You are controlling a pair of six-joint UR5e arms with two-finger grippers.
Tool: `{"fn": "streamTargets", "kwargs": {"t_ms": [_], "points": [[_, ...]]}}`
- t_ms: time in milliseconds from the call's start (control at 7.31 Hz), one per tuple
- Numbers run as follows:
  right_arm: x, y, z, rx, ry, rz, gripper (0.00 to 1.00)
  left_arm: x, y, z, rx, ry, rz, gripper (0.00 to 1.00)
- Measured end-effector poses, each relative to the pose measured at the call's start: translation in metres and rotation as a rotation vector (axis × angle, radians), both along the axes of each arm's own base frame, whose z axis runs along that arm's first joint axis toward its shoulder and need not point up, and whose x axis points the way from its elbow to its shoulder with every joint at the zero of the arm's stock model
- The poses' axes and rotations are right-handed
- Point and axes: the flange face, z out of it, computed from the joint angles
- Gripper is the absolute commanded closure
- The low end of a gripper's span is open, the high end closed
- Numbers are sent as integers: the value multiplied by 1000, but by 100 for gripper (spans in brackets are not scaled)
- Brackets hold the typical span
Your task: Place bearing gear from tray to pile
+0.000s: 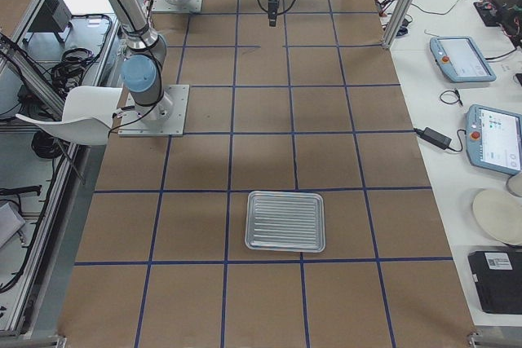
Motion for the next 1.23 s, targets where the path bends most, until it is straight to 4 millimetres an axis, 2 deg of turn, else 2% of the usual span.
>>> {"fn": "streamTargets", "kwargs": {"t_ms": [137, 274, 411, 821, 1232], "points": [[0, 0, 0, 0, 0, 0, 0, -42, 11, 27, -36, 2, -32, 0], [0, 0, 0, -1, 1, 0, 0, -71, 23, 42, -64, 5, -70, 0], [0, 1, 1, -1, 2, -1, 0, -86, 31, 51, -83, 9, -96, 0], [0, 0, 0, -2, -1, 0, 0, -98, 46, 67, -115, 62, -100, 0], [0, 0, 0, 0, -3, -1, 0, -99, 55, 66, -116, 74, -96, 0]]}}
